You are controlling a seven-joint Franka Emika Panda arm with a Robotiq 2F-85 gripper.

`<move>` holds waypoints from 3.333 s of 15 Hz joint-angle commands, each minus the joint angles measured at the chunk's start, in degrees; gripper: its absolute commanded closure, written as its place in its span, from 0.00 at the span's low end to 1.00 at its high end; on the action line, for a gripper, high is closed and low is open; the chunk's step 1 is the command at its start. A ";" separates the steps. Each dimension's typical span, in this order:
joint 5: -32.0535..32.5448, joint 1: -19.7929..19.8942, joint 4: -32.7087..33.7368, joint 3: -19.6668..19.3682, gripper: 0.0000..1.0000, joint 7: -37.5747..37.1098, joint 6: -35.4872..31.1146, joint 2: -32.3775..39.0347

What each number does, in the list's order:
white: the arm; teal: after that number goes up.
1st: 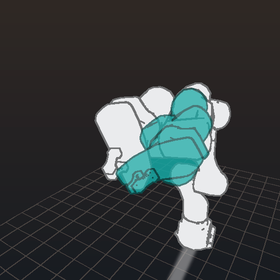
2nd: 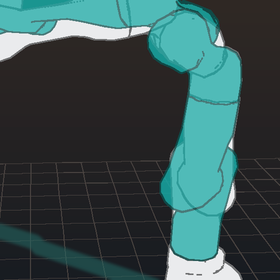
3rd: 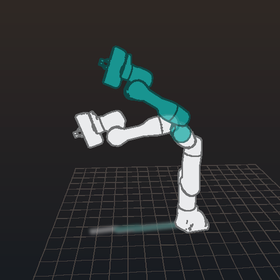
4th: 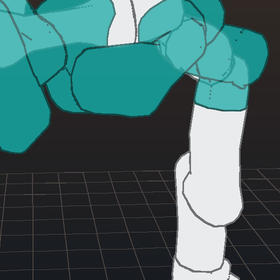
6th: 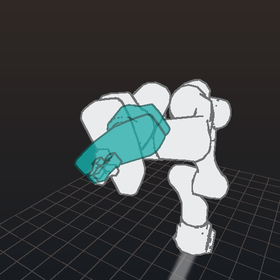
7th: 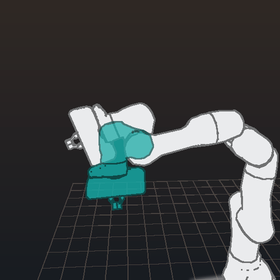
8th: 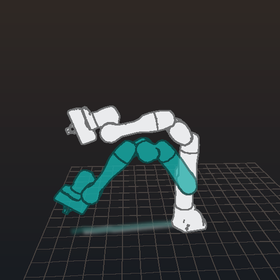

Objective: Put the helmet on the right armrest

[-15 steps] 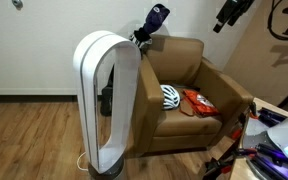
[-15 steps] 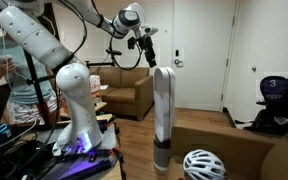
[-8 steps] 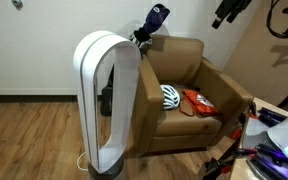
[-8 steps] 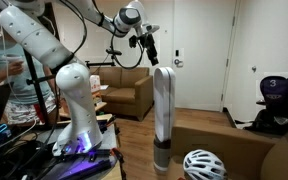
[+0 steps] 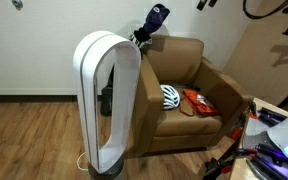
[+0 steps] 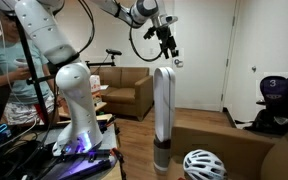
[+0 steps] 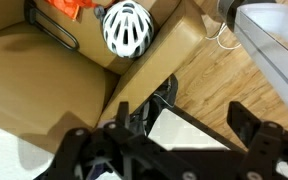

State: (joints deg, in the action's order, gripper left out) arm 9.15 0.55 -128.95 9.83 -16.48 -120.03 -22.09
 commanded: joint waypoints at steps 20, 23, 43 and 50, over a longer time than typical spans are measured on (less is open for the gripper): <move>-6.49 -1.63 6.41 -1.68 0.00 -6.20 8.39 6.21; -5.60 -1.45 5.92 -1.54 0.00 -6.43 8.09 6.28; -16.24 -1.54 5.95 -1.50 0.00 -24.38 13.04 6.28; -15.52 -1.58 5.86 -1.51 0.00 -24.60 12.67 6.23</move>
State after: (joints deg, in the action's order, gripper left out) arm -7.29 -0.90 -123.14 8.42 -40.78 -107.14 -15.86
